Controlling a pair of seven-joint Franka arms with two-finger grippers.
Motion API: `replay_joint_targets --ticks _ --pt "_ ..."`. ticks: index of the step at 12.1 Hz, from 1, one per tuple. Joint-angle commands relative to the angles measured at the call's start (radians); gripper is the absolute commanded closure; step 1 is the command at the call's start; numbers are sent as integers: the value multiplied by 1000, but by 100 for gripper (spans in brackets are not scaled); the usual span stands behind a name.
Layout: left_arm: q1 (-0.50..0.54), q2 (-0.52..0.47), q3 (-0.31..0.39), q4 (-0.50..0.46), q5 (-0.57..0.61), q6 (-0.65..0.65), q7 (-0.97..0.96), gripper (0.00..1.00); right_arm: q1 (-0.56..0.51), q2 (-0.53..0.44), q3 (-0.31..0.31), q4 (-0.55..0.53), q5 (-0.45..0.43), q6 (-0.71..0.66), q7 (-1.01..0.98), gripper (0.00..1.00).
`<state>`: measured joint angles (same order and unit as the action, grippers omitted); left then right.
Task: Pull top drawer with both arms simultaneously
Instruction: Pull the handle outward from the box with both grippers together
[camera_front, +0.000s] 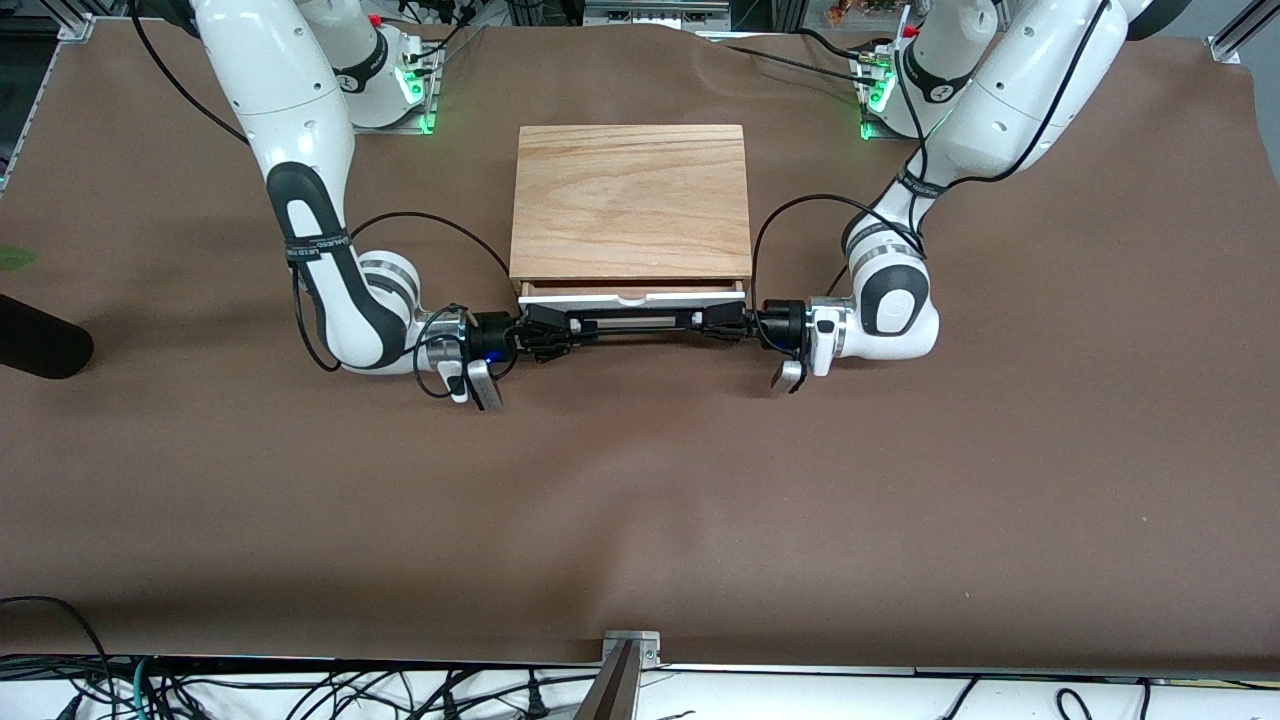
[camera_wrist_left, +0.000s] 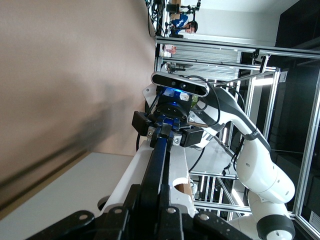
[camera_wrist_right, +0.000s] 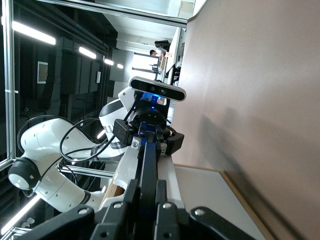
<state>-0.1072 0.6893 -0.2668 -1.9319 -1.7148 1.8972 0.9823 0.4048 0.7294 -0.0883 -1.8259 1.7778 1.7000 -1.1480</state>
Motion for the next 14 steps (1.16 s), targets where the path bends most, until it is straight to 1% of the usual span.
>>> replay_joint_targets --ticks 1,3,7,8,10,14 --pt "-9 21 23 45 3 -21 -54 100 -44 31 1 97 14 1 48 86" --pt "-14 36 30 71 6 2 -68 100 -58 39 -1 122 11 1 74 86" --pt "-25 78 66 143 8 0 -109 100 -77 74 -1 178 8 3 93 86" --pt "-25 82 72 157 18 0 -125 100 -78 84 -1 189 9 3 93 86" --pt "-25 98 95 200 76 0 -178 100 -78 96 -8 212 9 3 111 86" --pt "-26 116 116 234 78 0 -201 100 -80 131 -16 273 9 10 134 86"
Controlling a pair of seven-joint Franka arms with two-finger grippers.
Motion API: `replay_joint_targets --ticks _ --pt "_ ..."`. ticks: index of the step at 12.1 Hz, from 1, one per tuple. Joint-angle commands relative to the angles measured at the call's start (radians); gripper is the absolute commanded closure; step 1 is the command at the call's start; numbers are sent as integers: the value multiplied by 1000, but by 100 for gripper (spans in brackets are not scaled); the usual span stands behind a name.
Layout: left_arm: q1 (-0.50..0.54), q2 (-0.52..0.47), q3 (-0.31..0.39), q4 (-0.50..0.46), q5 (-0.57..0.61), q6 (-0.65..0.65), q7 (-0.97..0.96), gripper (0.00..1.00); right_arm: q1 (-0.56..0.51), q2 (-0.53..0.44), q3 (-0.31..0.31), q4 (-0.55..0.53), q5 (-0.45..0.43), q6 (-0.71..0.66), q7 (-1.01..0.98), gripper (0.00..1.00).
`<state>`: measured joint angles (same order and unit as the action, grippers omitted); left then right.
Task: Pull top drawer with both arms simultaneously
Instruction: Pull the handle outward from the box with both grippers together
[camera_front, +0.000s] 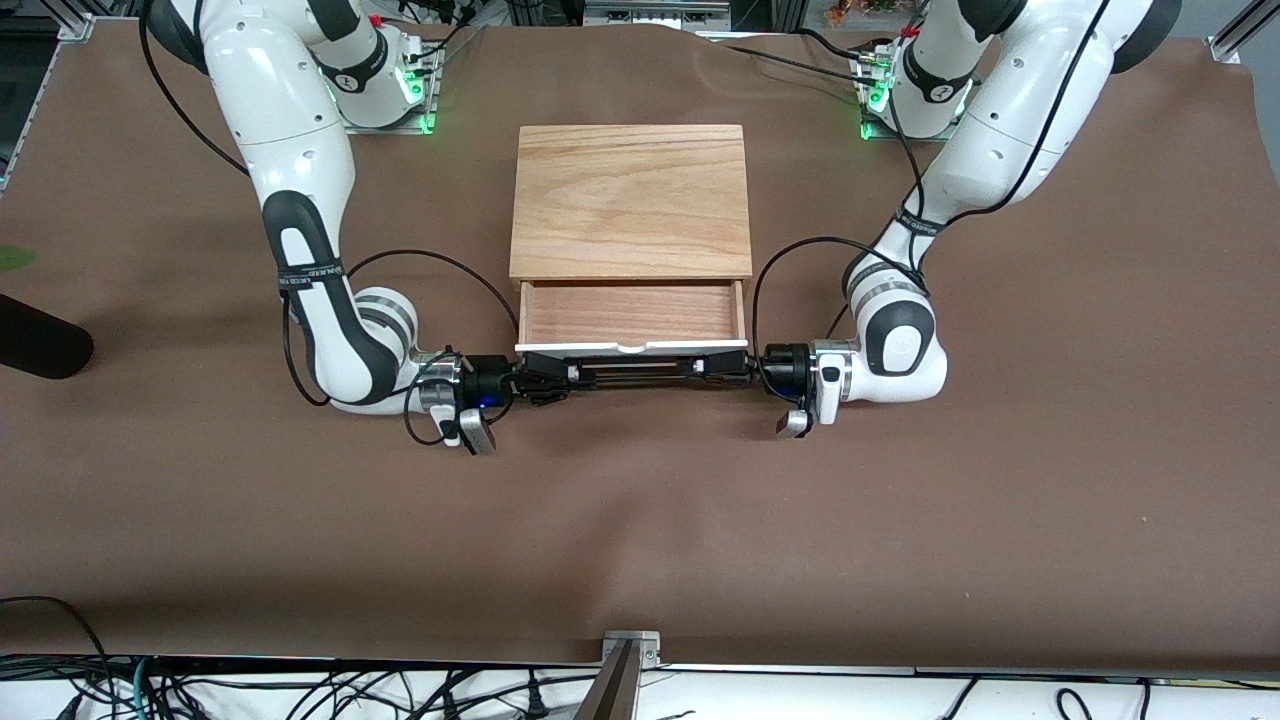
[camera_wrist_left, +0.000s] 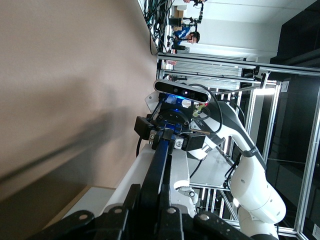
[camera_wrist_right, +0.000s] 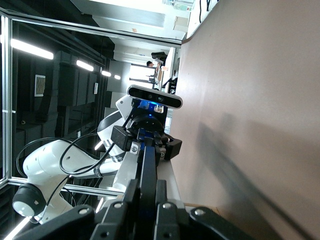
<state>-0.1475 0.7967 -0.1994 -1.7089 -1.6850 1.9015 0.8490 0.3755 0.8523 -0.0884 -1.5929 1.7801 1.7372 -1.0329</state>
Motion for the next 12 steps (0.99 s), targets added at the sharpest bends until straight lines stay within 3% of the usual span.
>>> replay_joint_targets --ticks 1,9,10,11,12 --pt "9 16 52 28 48 -4 -80 100 -53 11 -16 47 7 -19 27 86" --pt "0 36 81 61 47 -4 -107 100 -76 68 -16 139 8 1 56 86" --pt "2 35 81 60 45 -6 -107 100 -76 68 -16 139 7 2 56 82" --pt "3 33 81 52 45 -9 -107 100 -76 67 -16 139 5 1 56 48" --pt "3 30 81 45 45 -13 -107 100 -75 67 -16 137 7 1 54 7"
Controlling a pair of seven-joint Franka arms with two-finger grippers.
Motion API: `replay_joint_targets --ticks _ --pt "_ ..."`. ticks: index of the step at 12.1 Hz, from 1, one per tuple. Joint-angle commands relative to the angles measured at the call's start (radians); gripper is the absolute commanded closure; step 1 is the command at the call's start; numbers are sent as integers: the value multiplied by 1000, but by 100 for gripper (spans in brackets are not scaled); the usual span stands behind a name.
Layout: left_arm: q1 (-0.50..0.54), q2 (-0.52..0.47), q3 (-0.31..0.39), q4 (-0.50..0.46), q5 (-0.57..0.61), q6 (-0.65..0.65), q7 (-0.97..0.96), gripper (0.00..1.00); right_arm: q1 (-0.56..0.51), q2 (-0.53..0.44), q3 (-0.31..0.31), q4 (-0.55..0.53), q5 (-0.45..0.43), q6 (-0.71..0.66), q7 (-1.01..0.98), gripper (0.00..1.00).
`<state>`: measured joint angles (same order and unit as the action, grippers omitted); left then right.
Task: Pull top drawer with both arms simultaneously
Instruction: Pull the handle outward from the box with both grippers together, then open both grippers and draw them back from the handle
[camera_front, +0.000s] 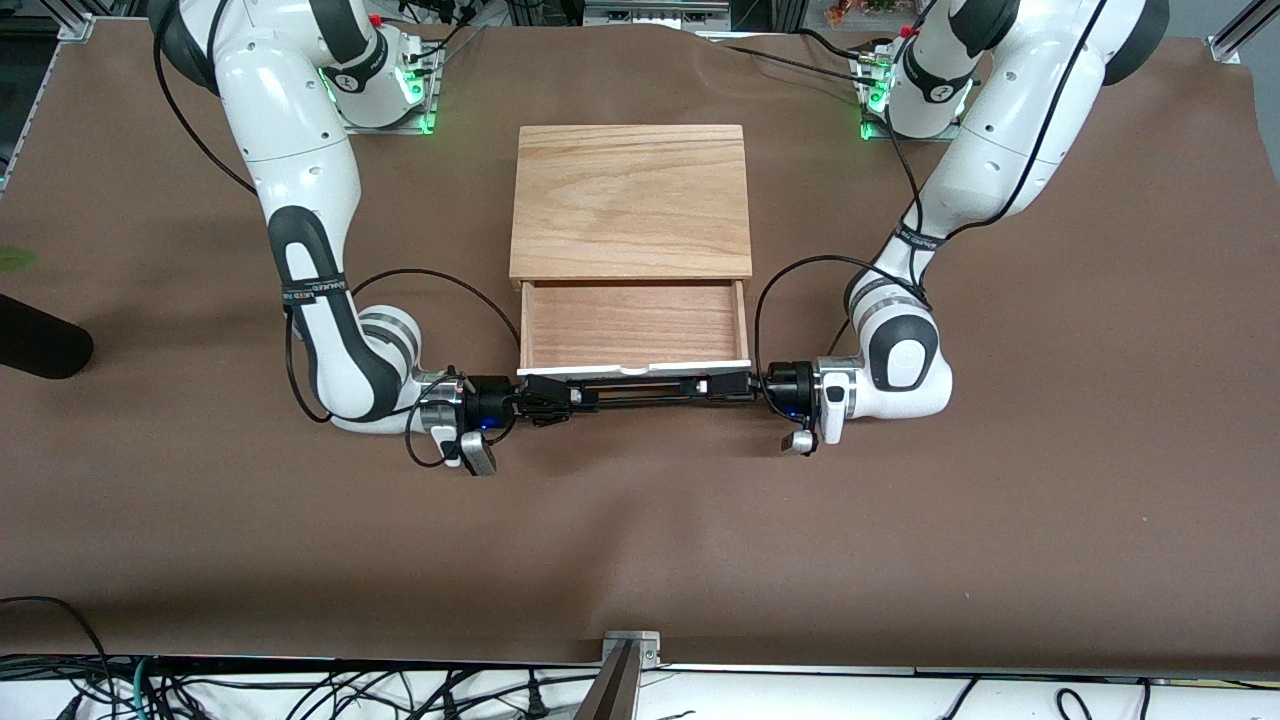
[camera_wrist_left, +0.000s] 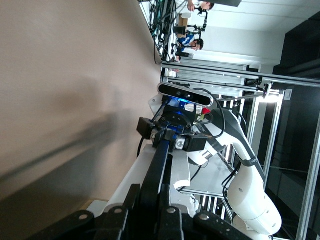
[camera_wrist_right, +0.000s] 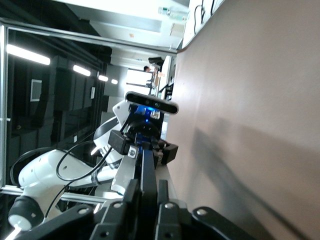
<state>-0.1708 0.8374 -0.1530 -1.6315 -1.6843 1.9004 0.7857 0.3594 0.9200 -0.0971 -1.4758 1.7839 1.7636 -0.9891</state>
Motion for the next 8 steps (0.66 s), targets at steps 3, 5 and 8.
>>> replay_joint_targets --ticks 3,5,8 --pt "28 -15 35 -47 44 -17 -43 60 -59 -1 -7 20 2 -23 12 0" --pt "30 -35 35 -74 44 -17 -36 9 -60 -6 -9 20 -3 -21 12 0" --pt "33 -57 35 -80 44 -17 -45 0 -56 -16 -64 20 -56 -19 18 0"
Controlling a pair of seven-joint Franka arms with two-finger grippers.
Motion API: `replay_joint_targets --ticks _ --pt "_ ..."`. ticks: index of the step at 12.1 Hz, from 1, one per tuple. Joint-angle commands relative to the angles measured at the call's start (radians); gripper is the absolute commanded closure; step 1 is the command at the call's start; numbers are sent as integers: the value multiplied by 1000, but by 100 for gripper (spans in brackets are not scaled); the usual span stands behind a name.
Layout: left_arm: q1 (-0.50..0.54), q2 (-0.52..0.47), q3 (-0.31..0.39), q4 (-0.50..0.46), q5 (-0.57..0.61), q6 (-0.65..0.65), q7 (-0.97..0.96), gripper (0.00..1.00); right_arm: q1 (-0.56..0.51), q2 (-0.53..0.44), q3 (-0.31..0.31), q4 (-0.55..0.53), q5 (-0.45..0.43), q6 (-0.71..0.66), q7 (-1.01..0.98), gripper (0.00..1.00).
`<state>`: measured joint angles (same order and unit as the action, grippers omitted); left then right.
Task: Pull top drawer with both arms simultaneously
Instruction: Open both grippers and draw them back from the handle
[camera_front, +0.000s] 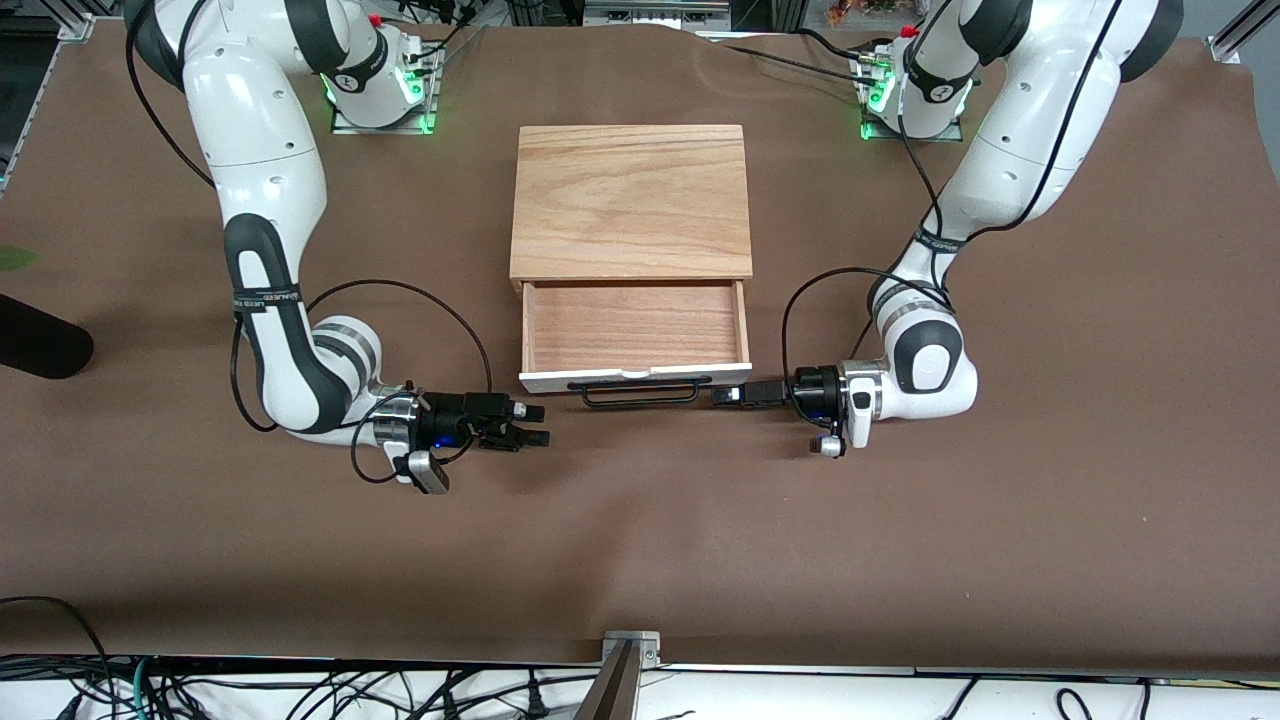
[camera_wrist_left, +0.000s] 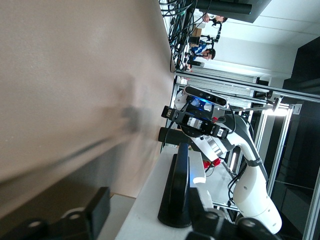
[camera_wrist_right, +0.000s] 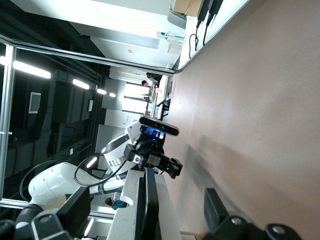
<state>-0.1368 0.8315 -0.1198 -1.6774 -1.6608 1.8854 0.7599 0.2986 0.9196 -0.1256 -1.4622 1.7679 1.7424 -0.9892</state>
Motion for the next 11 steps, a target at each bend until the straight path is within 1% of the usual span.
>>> replay_joint_targets --ticks 1,2,3,4,5,6,8,9,11 --pt "6 -69 3 -35 41 0 -33 0 13 -27 -67 8 -86 0 59 0" --pt "11 -95 6 -33 103 10 -74 0 16 -48 -98 10 -158 0 105 0" --pt "17 -129 8 -31 149 17 -135 0 14 -70 -117 10 -226 0 137 0" --pt "31 -162 9 -31 191 21 -195 0 16 -93 -149 10 -301 -1 164 0" --pt "40 -192 20 -33 252 33 -206 0 16 -114 -179 10 -386 -3 209 0" --pt "51 -227 23 -38 339 70 -205 0 16 -137 -202 13 -486 -1 266 0" --pt "62 -325 23 -76 561 128 -240 0 16 -185 -229 54 -673 -10 369 0" --pt "69 -377 25 -100 652 132 -295 0 14 -212 -233 65 -773 -12 436 0" --pt "82 -490 25 -146 873 126 -373 0 16 -267 -233 91 -962 -12 550 0"
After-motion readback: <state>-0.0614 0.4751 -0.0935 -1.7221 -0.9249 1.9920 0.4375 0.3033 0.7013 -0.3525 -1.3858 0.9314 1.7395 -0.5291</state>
